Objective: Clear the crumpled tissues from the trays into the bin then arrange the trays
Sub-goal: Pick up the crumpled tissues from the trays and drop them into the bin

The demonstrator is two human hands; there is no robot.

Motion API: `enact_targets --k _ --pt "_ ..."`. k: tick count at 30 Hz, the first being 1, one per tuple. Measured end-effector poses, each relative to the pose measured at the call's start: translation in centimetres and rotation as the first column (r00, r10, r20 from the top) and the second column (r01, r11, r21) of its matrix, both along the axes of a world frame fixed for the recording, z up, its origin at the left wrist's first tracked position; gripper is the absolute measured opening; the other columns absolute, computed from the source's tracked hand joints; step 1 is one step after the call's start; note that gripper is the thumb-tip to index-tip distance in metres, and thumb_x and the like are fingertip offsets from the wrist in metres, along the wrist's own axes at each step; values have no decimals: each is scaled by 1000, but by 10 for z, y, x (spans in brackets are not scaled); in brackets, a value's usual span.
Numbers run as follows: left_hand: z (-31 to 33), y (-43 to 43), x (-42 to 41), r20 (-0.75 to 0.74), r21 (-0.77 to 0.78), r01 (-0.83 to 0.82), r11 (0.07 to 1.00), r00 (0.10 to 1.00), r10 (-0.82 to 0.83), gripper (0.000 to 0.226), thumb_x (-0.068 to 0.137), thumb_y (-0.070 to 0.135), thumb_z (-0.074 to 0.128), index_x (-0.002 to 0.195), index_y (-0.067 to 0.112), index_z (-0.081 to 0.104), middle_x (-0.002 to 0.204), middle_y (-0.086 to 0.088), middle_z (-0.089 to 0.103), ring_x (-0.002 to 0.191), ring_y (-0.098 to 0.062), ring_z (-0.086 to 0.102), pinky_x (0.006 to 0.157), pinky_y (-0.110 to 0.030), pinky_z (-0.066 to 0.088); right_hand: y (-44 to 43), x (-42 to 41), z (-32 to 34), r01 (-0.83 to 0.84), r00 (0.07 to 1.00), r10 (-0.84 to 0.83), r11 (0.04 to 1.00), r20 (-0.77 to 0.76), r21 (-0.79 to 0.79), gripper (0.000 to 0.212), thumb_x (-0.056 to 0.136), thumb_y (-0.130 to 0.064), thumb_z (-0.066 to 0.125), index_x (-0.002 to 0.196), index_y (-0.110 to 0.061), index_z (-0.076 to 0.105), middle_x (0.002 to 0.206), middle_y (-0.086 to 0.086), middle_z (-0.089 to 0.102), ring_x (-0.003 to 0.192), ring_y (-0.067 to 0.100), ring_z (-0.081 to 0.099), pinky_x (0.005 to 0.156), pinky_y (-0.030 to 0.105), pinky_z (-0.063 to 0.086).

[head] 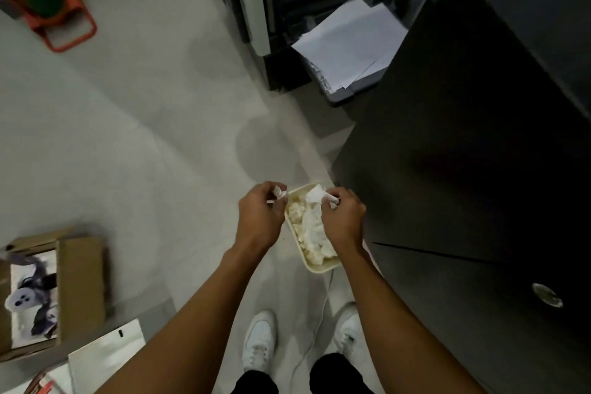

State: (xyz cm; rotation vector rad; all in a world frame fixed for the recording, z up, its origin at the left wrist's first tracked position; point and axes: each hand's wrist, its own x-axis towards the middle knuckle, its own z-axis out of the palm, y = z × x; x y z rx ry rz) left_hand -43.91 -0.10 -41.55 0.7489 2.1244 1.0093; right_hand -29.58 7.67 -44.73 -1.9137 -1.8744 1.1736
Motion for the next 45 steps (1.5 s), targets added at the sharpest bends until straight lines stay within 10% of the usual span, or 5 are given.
enact_targets --k 6,14,22,37,45 --pt "-48 1 -10 -24 -18 23 1000 999 -24 21 94 16 70 83 33 62 97 9 72 85 -7 69 78 -28 60 3 -16 -58 -127 984 149 972 99 -199 53 96 -20 69 145 -16 52 138 11 59 124 31 60 99 38 54" --pt "-97 29 8 -4 -125 134 983 991 -135 19 91 20 73 109 17 71 111 1 72 99 -19 70 90 -38 59 2 28 -54 -65 998 68 986 16 -154 39 96 -11 65 134 -19 61 126 2 66 109 13 59 72 7 41" --pt "-96 14 20 84 -595 493 635 824 -561 55 94 28 64 145 11 49 140 -11 60 127 -32 57 102 -34 45 -5 62 -16 32 999 -38 983 -28 -179 39 97 -6 62 134 -17 61 126 5 65 107 16 65 83 19 50" --pt "169 18 21 4 -159 437 885 897 -442 27 96 19 66 123 17 68 115 -1 72 100 -15 67 89 -27 51 -26 42 209 156 964 -153 988 -219 -3 34 92 -10 64 122 -25 67 104 -7 66 98 9 63 95 28 56" --pt "340 53 50 -100 109 491 864 871 -482 22 96 18 67 118 18 70 102 8 70 94 -5 65 82 -12 44 -18 63 367 268 931 -187 933 -313 240 32 90 -10 68 121 -19 70 100 -4 69 85 4 66 72 2 45"
